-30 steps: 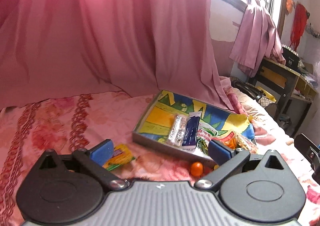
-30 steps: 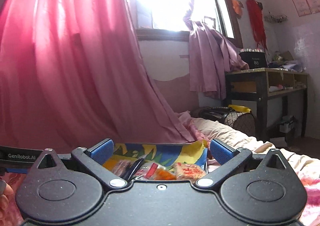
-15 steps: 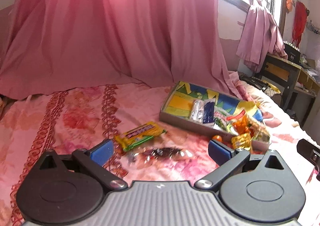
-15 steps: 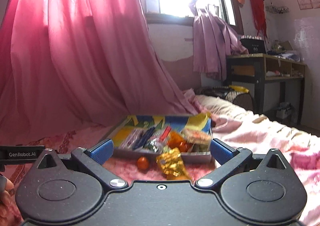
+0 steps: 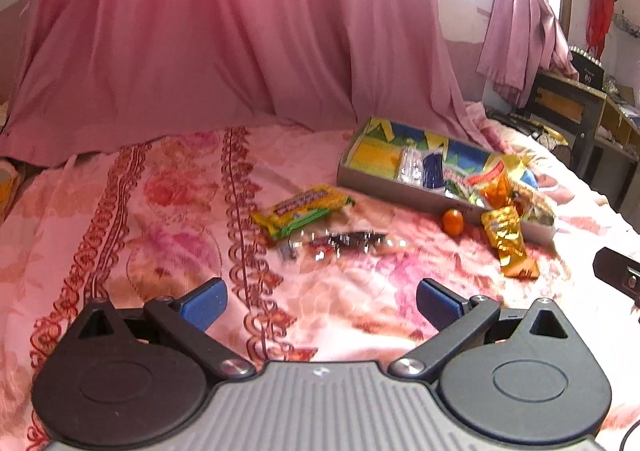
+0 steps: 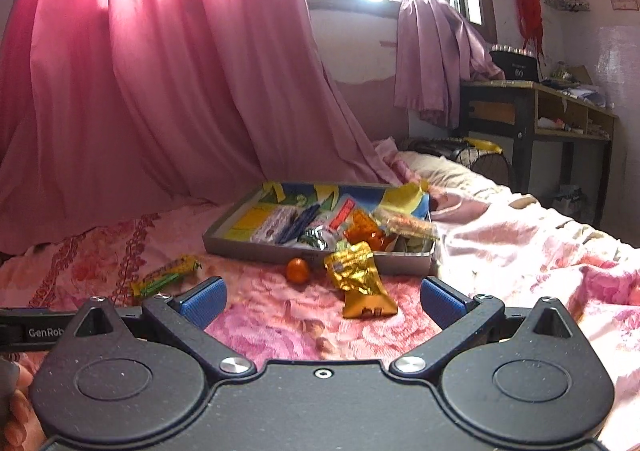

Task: Organize snacks
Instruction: 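Move both tools back toward the orange and gold pouch beside the tray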

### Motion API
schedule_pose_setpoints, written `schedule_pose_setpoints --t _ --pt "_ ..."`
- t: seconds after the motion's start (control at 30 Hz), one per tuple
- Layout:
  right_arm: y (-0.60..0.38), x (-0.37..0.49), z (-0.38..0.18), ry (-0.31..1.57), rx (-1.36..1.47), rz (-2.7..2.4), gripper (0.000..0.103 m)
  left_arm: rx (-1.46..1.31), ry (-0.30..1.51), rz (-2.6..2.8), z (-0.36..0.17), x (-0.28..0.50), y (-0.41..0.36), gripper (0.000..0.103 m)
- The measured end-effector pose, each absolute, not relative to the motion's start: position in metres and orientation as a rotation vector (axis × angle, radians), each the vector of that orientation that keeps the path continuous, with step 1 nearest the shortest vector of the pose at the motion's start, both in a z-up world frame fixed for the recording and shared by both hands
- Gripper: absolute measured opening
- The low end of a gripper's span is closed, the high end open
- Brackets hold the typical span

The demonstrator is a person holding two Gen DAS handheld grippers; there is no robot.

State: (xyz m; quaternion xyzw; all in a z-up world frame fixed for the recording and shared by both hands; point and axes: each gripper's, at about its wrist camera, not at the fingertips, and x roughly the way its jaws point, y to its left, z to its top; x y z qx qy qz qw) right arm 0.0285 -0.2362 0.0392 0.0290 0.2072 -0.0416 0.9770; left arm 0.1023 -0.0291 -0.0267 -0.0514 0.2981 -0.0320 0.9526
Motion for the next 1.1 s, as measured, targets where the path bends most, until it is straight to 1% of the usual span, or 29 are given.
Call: schedule_pose_setpoints --t 1.1 --pt "-0.267 0.063 0.013 0.675 0.187 -0.196 0.102 -0.057 0.728 -0.063 -0.044 0.121 -0.047 0.103"
